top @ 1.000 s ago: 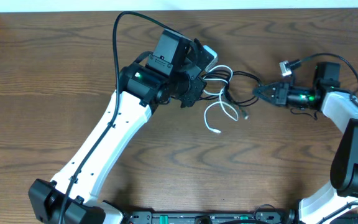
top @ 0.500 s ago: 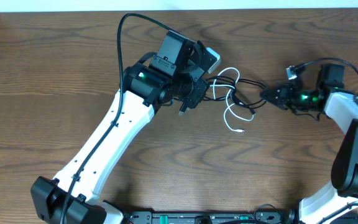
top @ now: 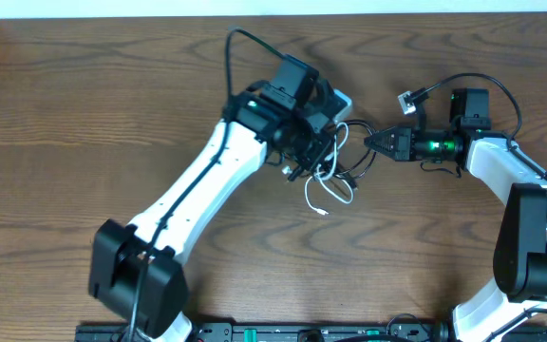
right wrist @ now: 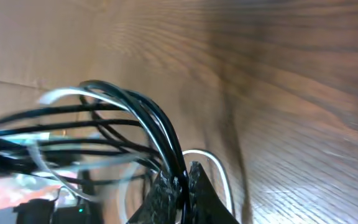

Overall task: Untangle cables
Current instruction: 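Lower the coil with the left gripper and move the right gripper toward it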

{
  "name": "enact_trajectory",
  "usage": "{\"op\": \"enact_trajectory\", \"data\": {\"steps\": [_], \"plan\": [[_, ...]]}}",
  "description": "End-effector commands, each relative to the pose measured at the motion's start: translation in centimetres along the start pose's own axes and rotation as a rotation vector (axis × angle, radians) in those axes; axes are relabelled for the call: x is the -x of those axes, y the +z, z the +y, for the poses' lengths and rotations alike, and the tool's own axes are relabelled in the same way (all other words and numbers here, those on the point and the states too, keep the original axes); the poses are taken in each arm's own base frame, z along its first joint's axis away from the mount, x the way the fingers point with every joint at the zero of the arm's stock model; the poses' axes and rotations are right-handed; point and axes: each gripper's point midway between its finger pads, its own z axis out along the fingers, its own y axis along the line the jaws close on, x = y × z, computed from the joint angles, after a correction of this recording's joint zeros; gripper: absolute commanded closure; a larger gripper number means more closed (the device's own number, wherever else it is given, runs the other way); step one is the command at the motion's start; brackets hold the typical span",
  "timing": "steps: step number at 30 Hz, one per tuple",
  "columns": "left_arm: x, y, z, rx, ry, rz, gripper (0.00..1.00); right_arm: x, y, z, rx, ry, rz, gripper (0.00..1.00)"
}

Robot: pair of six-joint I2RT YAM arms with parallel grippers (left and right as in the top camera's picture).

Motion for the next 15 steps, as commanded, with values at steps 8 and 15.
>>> {"op": "enact_trajectory", "data": {"steps": [8, 15], "plan": [[0.3, -0.1, -1.6, -0.035, 0.051, -0.01, 0.93, -1.3, -0.6, -4.1, -0.235, 0.107, 0.028, 0.96], [0.3, -0.1, -1.6, -0.035, 0.069, -0.01, 0.93, -1.4, -0.5, -3.8, -0.215, 0.101, 0.034, 0.64]]}}
